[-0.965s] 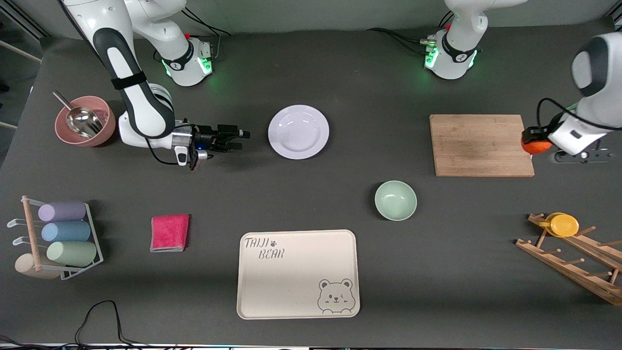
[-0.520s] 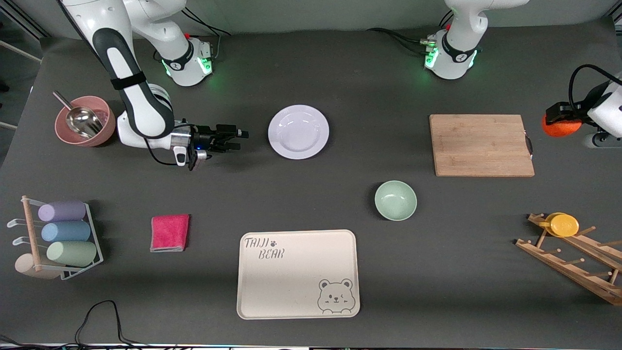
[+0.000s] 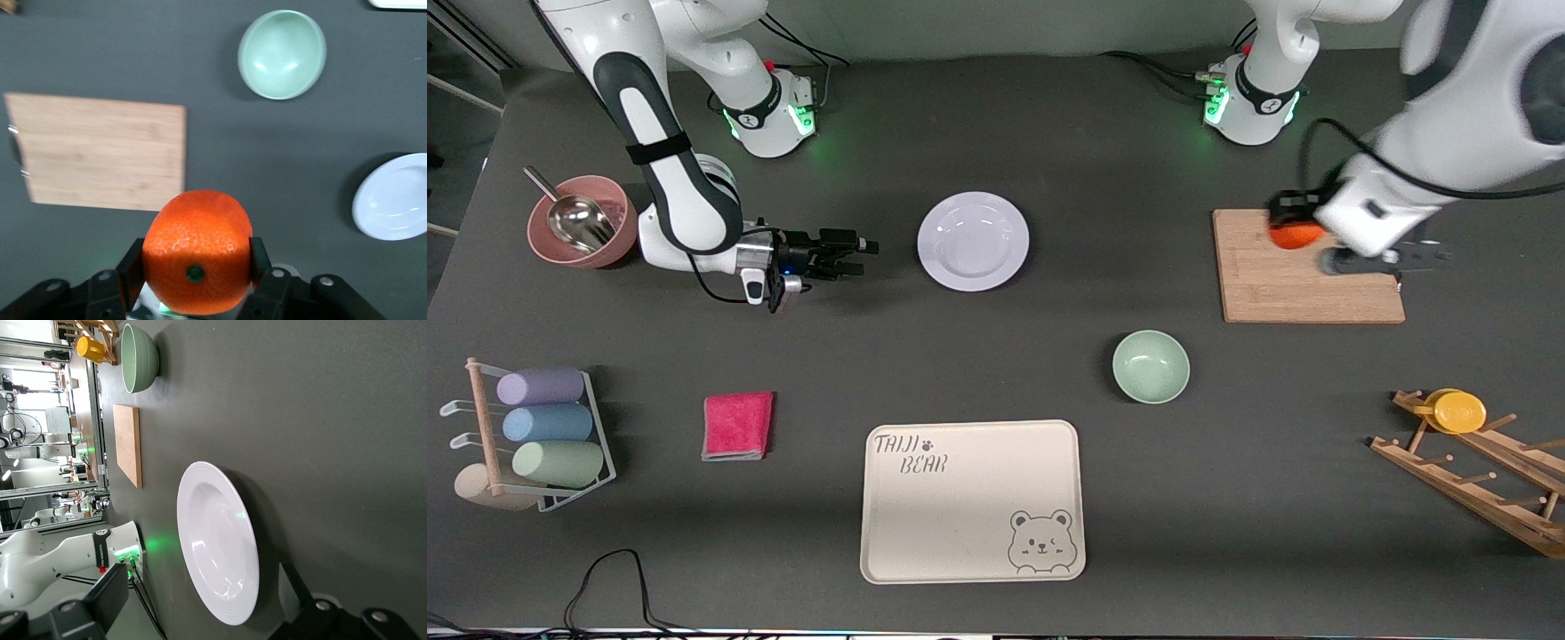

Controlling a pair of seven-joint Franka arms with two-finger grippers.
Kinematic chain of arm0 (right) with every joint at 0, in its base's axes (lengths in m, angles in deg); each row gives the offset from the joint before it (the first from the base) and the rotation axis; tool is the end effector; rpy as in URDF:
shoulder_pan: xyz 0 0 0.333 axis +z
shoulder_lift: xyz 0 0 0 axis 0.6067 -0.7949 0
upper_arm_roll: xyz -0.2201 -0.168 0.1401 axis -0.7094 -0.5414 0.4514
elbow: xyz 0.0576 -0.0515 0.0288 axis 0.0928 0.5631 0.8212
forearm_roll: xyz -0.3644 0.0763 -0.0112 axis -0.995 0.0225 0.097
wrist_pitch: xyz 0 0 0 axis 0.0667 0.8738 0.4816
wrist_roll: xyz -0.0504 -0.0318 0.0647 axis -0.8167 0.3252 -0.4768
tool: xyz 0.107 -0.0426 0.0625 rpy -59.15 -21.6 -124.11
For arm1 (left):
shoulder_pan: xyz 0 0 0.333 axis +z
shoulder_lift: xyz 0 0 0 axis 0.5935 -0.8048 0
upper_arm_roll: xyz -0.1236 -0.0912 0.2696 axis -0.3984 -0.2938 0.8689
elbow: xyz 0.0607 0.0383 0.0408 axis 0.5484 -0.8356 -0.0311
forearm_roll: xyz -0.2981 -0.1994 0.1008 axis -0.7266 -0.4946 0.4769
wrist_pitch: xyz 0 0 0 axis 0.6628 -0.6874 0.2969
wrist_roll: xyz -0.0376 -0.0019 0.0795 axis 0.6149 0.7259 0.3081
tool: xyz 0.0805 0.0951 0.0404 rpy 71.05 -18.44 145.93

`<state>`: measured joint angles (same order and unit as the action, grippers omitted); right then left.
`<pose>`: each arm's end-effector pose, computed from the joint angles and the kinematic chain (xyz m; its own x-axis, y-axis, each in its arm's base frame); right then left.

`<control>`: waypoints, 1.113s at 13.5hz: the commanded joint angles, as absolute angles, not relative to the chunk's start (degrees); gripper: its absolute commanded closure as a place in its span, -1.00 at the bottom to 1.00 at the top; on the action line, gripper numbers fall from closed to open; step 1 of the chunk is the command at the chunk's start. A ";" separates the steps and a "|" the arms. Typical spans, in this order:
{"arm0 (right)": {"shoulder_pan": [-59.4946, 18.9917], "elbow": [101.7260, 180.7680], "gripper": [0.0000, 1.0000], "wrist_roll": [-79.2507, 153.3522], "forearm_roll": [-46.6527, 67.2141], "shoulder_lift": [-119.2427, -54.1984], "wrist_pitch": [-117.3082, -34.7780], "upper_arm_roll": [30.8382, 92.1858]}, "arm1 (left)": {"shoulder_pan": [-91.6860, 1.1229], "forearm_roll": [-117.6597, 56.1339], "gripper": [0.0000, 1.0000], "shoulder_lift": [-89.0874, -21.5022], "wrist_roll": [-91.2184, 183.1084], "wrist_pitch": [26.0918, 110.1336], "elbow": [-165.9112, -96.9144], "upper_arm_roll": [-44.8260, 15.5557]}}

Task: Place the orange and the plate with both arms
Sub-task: 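Carry the orange over the white plate and lower it with the left gripper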

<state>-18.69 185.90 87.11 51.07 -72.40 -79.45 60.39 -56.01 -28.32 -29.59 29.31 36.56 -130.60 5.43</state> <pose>0.3983 0.1561 0.2090 0.9921 0.1162 -0.0477 0.0214 -0.5304 -0.8475 0.4802 -0.1705 0.5236 0.9625 0.0916 -0.2553 0.0983 -0.9951 0.0138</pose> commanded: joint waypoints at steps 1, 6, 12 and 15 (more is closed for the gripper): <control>-18.63 186.28 -1.00 88.62 50.51 -72.04 -79.25 60.02 | -64.68 -30.20 1.00 -33.52 16.05 41.54 -128.64 5.54; -18.45 186.19 -1.00 90.29 50.51 -72.05 -79.60 59.93 | -79.18 -31.88 1.00 -44.24 -4.44 60.25 -128.73 3.16; -18.28 186.19 -1.00 90.82 50.51 -72.31 -79.95 59.93 | -92.03 -31.88 1.00 -54.88 -11.32 72.58 -129.34 3.16; -18.28 186.19 -1.00 91.52 50.60 -72.83 -79.95 59.93 | -95.72 -31.70 1.00 -59.11 -14.31 77.85 -129.96 3.16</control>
<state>-18.63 186.02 89.83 50.99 -72.57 -79.77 60.27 -93.17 -31.48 -57.00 -12.18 75.47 -130.49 2.03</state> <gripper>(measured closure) 0.000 0.339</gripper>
